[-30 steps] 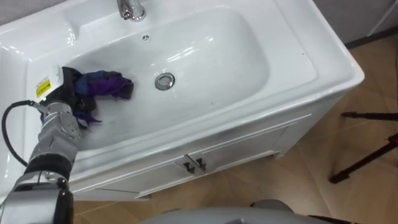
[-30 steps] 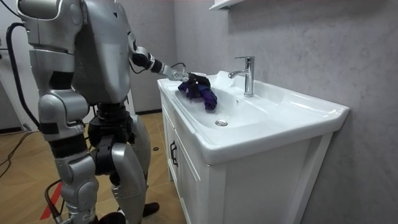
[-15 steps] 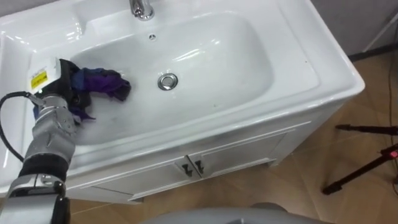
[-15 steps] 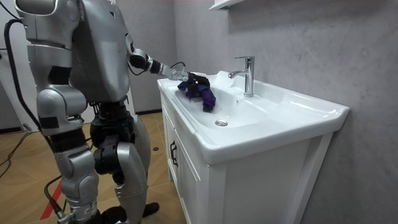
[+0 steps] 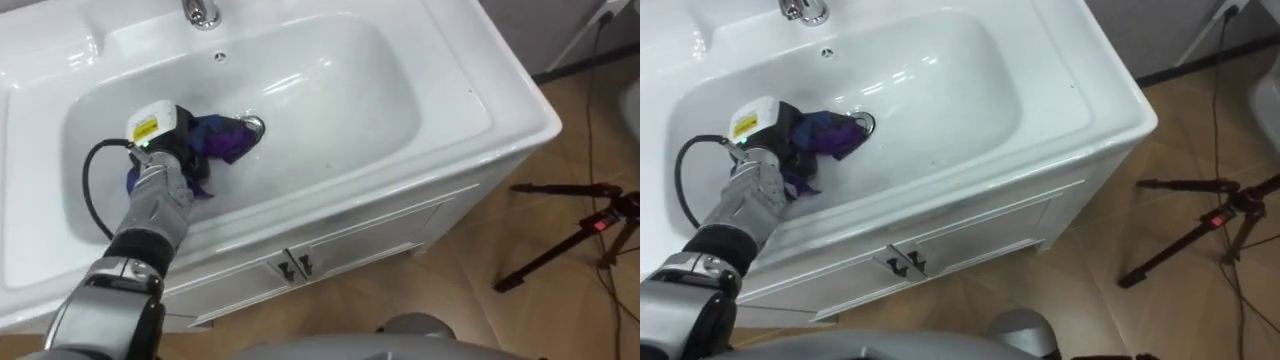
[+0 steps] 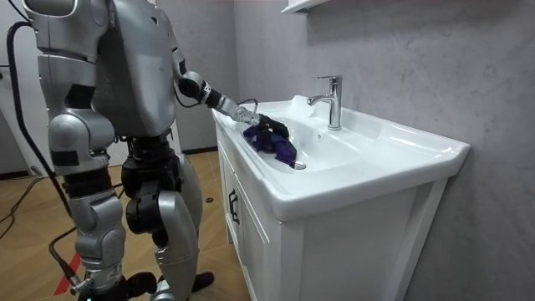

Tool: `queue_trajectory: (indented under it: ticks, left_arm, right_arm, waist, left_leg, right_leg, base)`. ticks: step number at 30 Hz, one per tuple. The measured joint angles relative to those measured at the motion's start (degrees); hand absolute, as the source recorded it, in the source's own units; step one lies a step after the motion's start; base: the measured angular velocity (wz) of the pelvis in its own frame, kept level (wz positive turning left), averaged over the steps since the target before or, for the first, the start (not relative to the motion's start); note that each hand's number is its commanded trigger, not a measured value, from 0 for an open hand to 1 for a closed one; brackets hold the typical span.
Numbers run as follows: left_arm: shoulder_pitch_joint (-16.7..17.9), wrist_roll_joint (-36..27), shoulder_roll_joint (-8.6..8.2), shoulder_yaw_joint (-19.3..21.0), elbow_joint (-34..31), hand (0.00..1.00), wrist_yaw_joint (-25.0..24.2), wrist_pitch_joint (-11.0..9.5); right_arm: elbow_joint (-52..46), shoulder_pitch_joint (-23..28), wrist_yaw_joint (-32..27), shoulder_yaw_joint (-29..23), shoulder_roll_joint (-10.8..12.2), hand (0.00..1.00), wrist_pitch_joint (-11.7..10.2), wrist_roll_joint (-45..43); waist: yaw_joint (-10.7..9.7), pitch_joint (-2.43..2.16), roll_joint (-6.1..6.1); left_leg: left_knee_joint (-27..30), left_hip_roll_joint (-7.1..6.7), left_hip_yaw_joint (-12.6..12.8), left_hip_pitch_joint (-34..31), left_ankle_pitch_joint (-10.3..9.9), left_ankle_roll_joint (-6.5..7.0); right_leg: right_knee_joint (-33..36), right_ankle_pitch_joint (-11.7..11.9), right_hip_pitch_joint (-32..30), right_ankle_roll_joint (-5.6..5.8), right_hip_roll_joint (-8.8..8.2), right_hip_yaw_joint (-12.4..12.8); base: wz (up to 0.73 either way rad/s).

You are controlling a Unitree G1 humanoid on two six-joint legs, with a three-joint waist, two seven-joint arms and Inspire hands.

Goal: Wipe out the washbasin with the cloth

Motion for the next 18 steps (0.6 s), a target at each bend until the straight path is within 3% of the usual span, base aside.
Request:
queue_trajectory:
  ticks: [3, 7, 12, 18]
  left_arm:
    - [-1.51, -0.71, -1.42, -1.73, 1.06, 1.00, -0.26, 0.51]
    - [-4.10, -2.40, -3.16, -2.17, 3.29, 1.00, -0.13, 0.58]
    - [-4.78, -5.03, -3.43, -4.70, 3.12, 1.00, -0.04, 0.72]
    - [-4.90, -6.87, -3.52, -6.85, 1.50, 1.00, -1.15, 1.12]
  right_arm:
    - [-0.27, -1.11, 0.00, 0.95, 0.19, 0.00, 0.20, 0.50]
    - [-0.68, -2.84, 0.03, 2.95, 0.35, 0.00, 0.12, 1.05]
    - [-0.71, -4.20, 0.03, 3.01, 1.29, 0.00, -0.60, 2.73]
    - [-0.01, -3.66, 0.14, 3.09, 1.39, 0.00, -1.01, 3.42]
  waist:
    - [-0.84, -0.24, 0.35]
    - [-1.19, -0.13, -0.05]
    - [-2.43, -0.18, -0.45]
    - [-3.61, -0.53, 0.11]
  left_leg:
    - [-0.38, -0.07, 1.45, 0.01, 0.00, 0.01]
    - [-0.66, -0.09, 1.92, 0.01, 0.00, 0.01]
    - [-0.77, -0.27, 2.30, -0.11, 0.03, 0.06]
    - [-0.77, -0.64, 3.03, 0.09, 0.10, 0.16]
  right_leg:
    - [0.23, 0.09, -0.42, 0.15, -0.15, 0.60]
    - [0.87, 0.06, -1.06, 0.19, -0.24, 0.83]
    - [0.52, -0.07, -0.76, 0.41, -0.37, 0.58]
    - [-0.06, 0.04, -0.20, 0.64, -0.83, 0.55]
  base:
    - [-0.13]
    - [-0.03]
    - [0.07]
    - [0.01]
